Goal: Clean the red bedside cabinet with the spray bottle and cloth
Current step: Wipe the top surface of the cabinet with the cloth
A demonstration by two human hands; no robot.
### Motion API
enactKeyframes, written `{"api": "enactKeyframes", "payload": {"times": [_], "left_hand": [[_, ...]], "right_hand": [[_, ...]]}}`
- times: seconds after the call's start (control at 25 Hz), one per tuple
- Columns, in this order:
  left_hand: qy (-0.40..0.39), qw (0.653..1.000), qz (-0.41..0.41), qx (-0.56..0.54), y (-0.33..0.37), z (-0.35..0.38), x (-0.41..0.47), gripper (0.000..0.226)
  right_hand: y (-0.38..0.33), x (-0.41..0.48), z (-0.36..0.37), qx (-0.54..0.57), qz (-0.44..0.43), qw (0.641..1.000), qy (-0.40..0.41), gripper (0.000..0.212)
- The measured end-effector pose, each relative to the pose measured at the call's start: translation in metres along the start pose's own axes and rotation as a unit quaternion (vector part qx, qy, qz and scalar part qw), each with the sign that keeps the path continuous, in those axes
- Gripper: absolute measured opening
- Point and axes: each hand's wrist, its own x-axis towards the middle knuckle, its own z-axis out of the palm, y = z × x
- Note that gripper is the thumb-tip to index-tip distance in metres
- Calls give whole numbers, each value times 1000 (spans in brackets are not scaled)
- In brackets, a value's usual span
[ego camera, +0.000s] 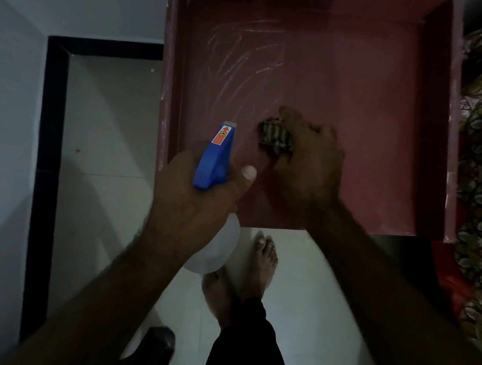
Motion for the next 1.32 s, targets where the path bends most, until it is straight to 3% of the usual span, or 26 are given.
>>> {"api": "enactKeyframes", "payload": {"times": [0.24,0.36,0.56,0.76,0.88,0.92,1.08,1.12,1.24,1.32], "left_hand": [[4,1000,-1,-3,3,1,-4,29],[-4,1000,-5,-17,5,2,-7,29],[-11,1000,12,-16,6,1,-12,33],[-6,1000,2,-7,9,5,-14,37],[0,1000,-5,-10,10,7,-15,34],[0,1000,-8,-6,10,8,-16,34],[5,1000,-23,-4,7,6,-14,32],[8,1000,-25,-8,5,6,-14,32],[18,999,-22,-14,2,5,-14,34],[18,1000,-15,-10,1,4,-14,31]], "right_hand": [[25,-71,-4,-9,-22,1000,1,74],[28,-63,-7,-22,-33,999,3,77],[28,-16,-15,-2,121,991,60,73],[7,-31,-12,-10,-54,998,-21,75],[17,-3,-18,-19,87,996,-3,77],[14,-1,-17,-23,97,995,5,76],[-11,-23,-2,12,-74,996,-48,76],[-8,-20,-2,10,-70,996,-54,77],[5,1,-6,16,76,997,3,78],[-4,2,0,8,83,996,15,77]]}}
